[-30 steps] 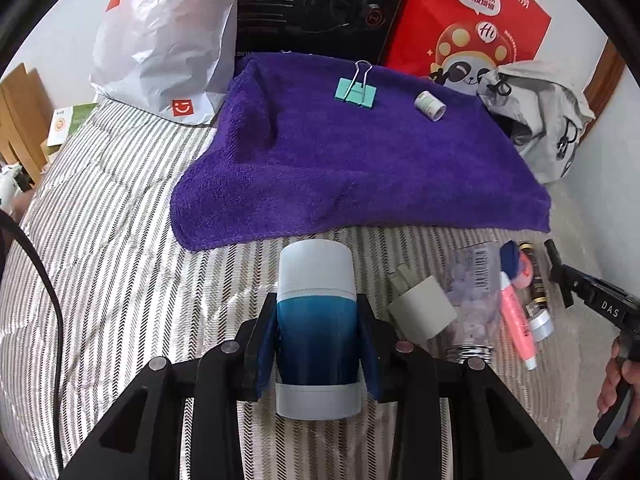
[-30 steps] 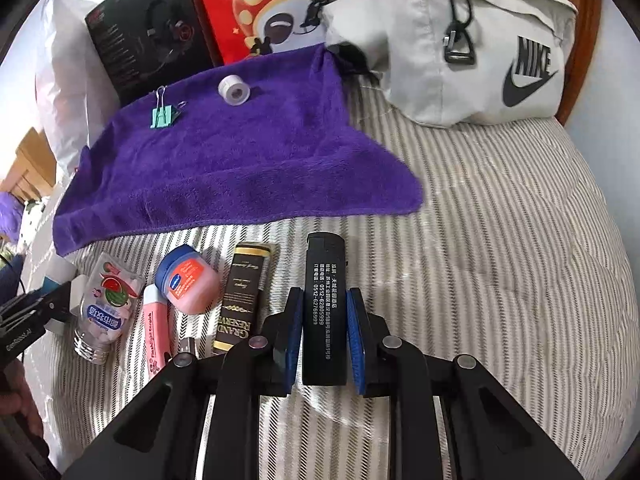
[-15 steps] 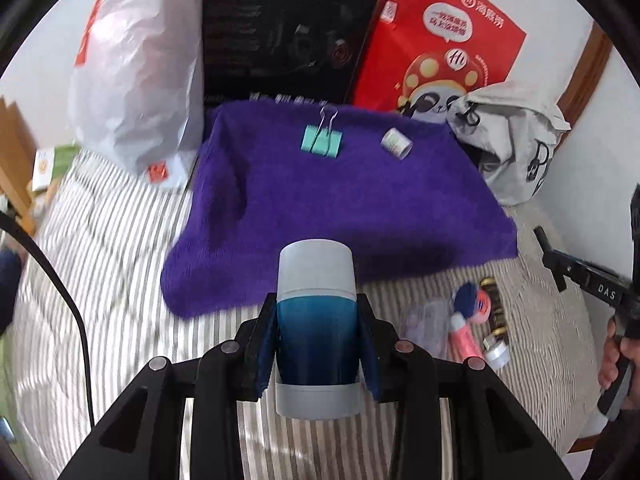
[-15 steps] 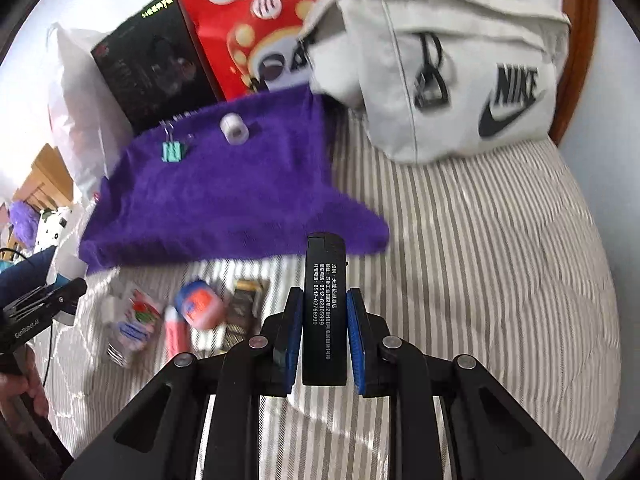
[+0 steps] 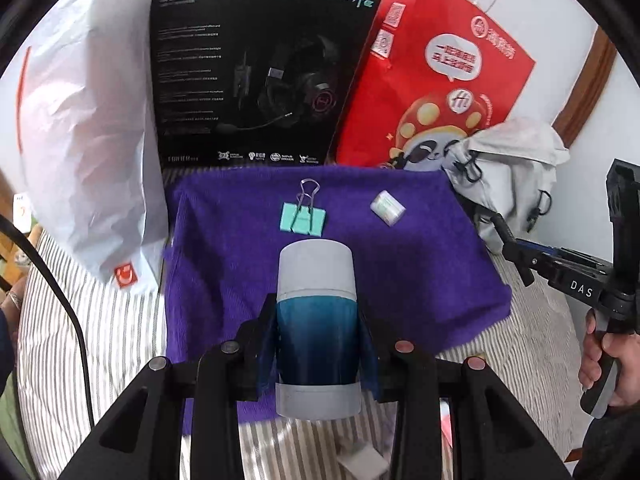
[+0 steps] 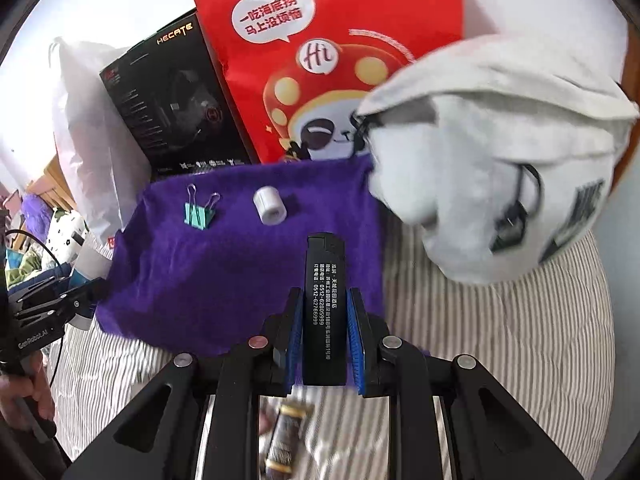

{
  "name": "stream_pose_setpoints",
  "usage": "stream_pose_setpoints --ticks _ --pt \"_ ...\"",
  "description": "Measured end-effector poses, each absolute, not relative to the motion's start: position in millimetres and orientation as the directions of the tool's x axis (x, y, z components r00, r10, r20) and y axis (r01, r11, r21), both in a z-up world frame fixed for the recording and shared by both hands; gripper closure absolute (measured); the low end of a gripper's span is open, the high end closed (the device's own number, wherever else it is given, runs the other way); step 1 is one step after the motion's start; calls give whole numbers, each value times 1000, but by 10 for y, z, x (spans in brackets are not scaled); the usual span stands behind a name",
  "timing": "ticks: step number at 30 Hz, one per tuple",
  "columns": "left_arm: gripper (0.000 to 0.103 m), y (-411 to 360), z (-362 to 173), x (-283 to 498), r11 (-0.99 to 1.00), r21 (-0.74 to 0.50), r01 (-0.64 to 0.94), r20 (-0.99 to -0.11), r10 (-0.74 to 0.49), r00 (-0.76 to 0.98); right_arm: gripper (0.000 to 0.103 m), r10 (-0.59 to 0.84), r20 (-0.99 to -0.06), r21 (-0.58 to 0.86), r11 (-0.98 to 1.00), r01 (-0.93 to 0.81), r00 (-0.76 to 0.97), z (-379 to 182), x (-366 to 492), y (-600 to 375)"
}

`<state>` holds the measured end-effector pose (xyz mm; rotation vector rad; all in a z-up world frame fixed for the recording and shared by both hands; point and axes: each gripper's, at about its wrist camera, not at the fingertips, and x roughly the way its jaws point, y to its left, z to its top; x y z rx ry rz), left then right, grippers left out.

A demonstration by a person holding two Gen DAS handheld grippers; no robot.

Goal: Organize rigid objects
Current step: 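Release the deodorant on the towel from left tool while right tool releases black stick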

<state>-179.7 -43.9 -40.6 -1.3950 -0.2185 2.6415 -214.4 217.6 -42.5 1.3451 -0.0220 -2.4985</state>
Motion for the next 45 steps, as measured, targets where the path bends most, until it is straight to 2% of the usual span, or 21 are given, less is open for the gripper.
stream_pose_setpoints --ticks 17,21,45 --pt "69 -726 -852 -2507 -972 -236 -6 -853 210 -477 82 -238 -869 115 -950 292 -433 -873 -2903 1754" --pt "69 -759 -943 -2618 -966 -260 2 -859 230 -457 82 -197 -878 62 -951 304 -437 -953 -3029 1690" --pt "69 -718 -1113 -2864 -991 -131 2 -882 116 -457 82 -173 -895 26 -940 339 -411 -1178 -3309 1627"
